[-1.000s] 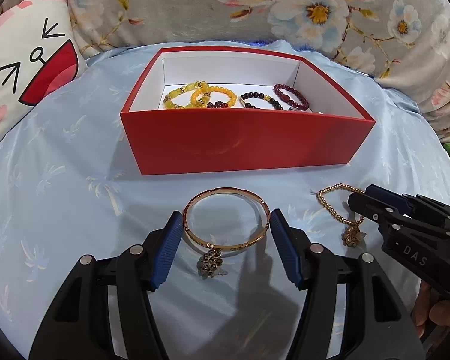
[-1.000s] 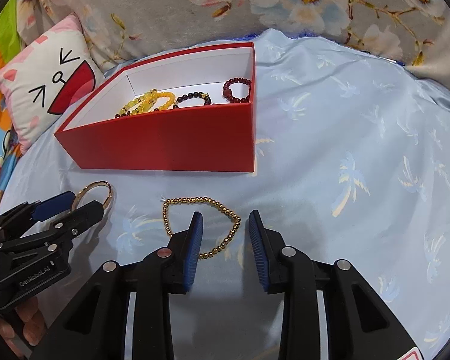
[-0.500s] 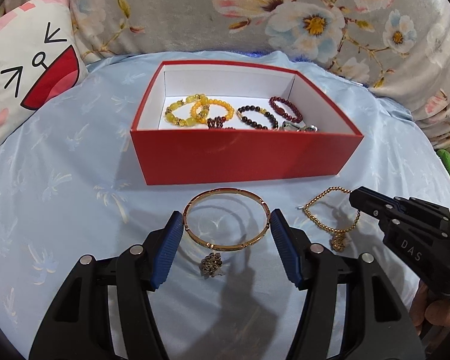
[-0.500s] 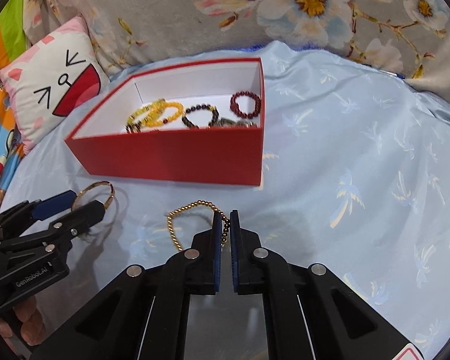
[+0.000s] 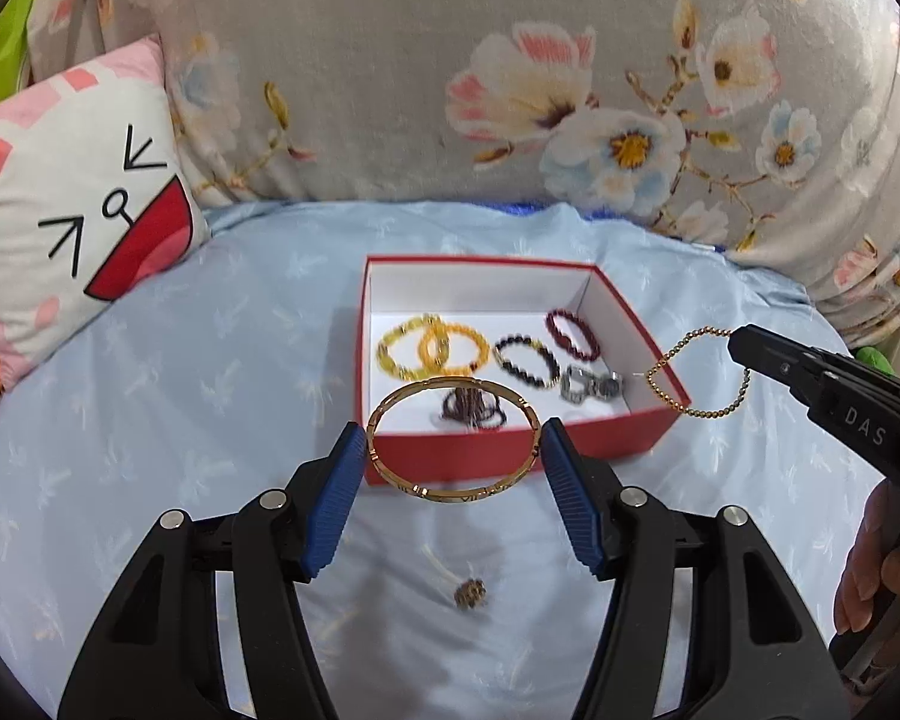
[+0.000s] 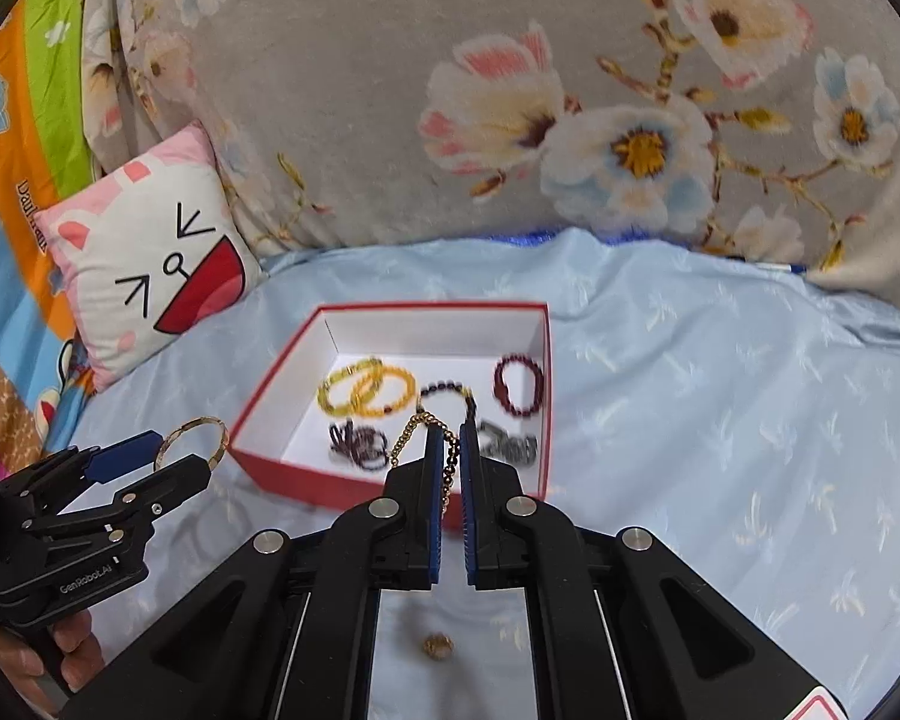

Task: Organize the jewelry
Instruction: 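Carry the bangle and chain bracelet into the red box while opening both tools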

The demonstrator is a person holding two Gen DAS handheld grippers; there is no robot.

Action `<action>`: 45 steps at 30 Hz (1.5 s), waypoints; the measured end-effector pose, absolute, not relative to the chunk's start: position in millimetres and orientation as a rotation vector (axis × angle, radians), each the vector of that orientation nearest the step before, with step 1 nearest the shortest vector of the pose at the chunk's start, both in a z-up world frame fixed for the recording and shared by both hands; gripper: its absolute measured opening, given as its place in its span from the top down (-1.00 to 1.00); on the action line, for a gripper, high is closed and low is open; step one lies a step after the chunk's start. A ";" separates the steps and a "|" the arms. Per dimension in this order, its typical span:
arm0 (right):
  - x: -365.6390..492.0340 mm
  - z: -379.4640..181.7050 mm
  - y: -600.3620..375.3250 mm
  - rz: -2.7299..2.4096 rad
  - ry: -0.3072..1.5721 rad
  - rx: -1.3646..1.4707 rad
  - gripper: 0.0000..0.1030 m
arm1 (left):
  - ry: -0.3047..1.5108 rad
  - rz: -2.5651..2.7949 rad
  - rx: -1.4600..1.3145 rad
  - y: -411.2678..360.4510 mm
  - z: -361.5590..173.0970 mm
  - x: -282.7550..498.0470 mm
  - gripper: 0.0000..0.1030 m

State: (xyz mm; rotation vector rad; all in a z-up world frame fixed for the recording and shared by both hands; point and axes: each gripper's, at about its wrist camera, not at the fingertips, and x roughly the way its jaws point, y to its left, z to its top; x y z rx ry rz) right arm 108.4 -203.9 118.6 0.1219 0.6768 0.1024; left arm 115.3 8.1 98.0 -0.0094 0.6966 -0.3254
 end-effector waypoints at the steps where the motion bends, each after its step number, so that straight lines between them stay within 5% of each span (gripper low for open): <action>1: 112.3 123.7 -202.7 0.105 0.670 0.119 0.90 | 0.690 -0.324 -0.007 8.3 101.8 118.0 -0.11; 31: 215.1 79.5 -190.8 0.120 0.777 0.130 0.89 | 0.762 -0.353 0.031 -28.9 66.9 219.9 -0.11; 45: 208.1 84.6 -193.3 0.110 0.756 0.126 0.69 | 0.763 -0.326 -0.009 -17.6 73.2 220.6 -0.22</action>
